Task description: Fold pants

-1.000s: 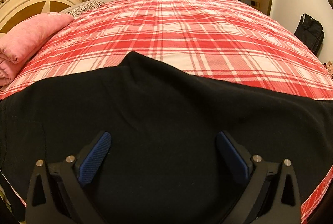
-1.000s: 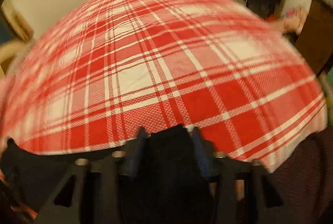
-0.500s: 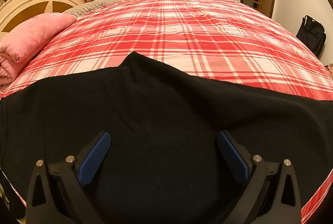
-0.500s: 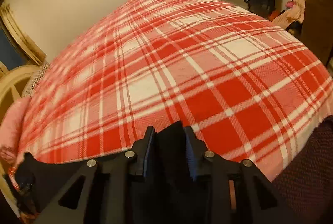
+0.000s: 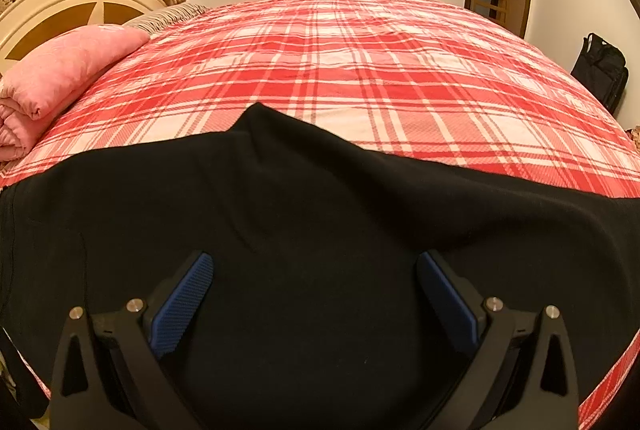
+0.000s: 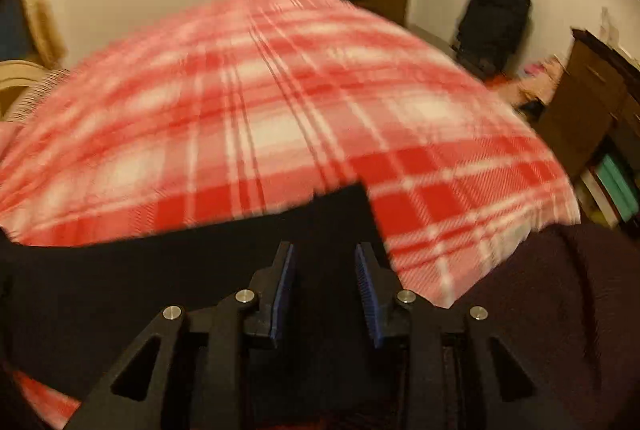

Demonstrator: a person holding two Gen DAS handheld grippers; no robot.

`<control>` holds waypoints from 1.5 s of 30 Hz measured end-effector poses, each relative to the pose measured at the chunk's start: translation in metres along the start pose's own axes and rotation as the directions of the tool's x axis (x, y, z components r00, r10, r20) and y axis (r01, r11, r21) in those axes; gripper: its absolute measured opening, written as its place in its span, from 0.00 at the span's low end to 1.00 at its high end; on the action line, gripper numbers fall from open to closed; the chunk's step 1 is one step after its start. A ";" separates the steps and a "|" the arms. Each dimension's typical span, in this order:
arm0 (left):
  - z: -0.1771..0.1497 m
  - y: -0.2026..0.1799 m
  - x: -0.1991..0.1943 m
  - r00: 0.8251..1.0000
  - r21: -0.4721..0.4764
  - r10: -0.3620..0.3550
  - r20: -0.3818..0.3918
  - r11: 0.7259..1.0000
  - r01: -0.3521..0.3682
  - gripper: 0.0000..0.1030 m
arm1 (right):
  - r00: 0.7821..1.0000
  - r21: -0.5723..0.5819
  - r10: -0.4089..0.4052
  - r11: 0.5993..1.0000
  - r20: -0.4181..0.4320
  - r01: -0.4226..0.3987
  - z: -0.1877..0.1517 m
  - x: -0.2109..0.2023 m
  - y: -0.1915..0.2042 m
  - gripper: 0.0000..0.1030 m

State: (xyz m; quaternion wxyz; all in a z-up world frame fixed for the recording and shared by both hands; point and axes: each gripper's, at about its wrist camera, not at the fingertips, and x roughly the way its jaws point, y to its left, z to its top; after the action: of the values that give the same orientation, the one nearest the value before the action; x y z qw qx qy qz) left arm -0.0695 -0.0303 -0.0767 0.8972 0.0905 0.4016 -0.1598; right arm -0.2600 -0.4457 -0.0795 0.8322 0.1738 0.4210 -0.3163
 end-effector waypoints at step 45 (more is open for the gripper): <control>0.007 -0.006 -0.029 0.999 0.041 -0.002 0.033 0.999 0.000 1.00 | 0.972 0.040 0.172 0.985 -0.162 -0.168 0.009 0.027 -0.058 0.63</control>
State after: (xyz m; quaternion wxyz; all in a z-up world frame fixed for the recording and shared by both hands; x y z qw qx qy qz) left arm -0.0854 -0.0319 -0.0509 0.9017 0.1058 0.3833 -0.1699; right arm -0.2819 -0.5040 -0.0971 0.8163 0.2453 0.4677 -0.2339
